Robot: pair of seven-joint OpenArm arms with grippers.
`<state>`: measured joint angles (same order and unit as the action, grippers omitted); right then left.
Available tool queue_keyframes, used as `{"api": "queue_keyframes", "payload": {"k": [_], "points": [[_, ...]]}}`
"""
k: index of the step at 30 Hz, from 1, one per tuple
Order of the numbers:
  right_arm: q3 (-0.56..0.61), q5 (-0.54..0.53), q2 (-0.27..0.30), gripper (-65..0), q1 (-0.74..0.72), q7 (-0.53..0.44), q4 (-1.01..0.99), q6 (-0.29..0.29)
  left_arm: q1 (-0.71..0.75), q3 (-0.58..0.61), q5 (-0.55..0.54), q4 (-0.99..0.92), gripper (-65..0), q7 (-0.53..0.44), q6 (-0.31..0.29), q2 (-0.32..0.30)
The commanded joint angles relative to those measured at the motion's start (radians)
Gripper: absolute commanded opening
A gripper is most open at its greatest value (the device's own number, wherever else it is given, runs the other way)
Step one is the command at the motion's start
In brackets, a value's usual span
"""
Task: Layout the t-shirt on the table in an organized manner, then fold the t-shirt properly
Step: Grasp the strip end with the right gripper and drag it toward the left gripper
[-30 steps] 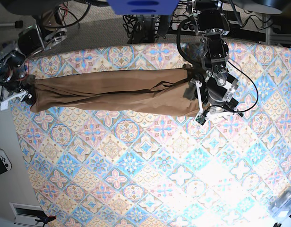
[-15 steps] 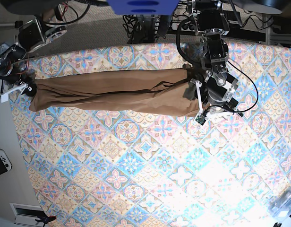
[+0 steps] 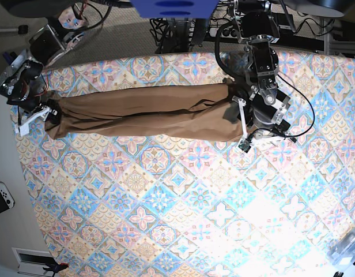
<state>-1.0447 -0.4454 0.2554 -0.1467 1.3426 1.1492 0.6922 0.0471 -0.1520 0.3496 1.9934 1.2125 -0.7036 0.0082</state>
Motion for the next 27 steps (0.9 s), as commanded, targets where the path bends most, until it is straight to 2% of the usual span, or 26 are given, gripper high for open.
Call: {"api": "queue_keyframes", "payload": {"k": [1, 5, 7, 9, 12, 13, 27], "points": [[0.014, -0.002, 0.015, -37.4, -0.009, 0.010, 0.010, 0.006, -0.013, -0.001, 0.007, 0.017, -34.4, -0.006, 0.005, 0.002], [0.077, -0.002, 0.015, -37.6, -0.009, 0.010, 0.012, 0.006, -0.011, -0.002, 0.007, 0.017, -34.4, -0.009, 0.005, 0.000], [0.096, -0.002, 0.015, -39.9, -0.009, 0.010, 0.012, 0.006, -0.011, -0.002, 0.007, 0.017, -34.4, -0.009, 0.005, 0.000], [0.099, -0.002, 0.015, -47.2, -0.008, 0.010, 0.012, 0.006, -0.011, -0.002, 0.007, 0.017, -34.4, -0.007, 0.005, 0.000], [0.100, -0.002, 0.015, -63.5, -0.008, 0.013, 0.012, 0.006, -0.011, -0.002, 0.007, 0.017, -34.4, -0.007, 0.005, 0.000], [0.100, -0.002, 0.015, -65.0, -0.008, 0.015, 0.012, 0.006, -0.011, -0.002, 0.007, 0.017, -34.4, -0.007, 0.005, 0.000], [0.102, -0.002, 0.022, -65.0, -0.008, 0.016, 0.024, 0.006, -0.011, -0.002, 0.007, 0.017, -34.4, -0.006, 0.005, 0.000]]}}
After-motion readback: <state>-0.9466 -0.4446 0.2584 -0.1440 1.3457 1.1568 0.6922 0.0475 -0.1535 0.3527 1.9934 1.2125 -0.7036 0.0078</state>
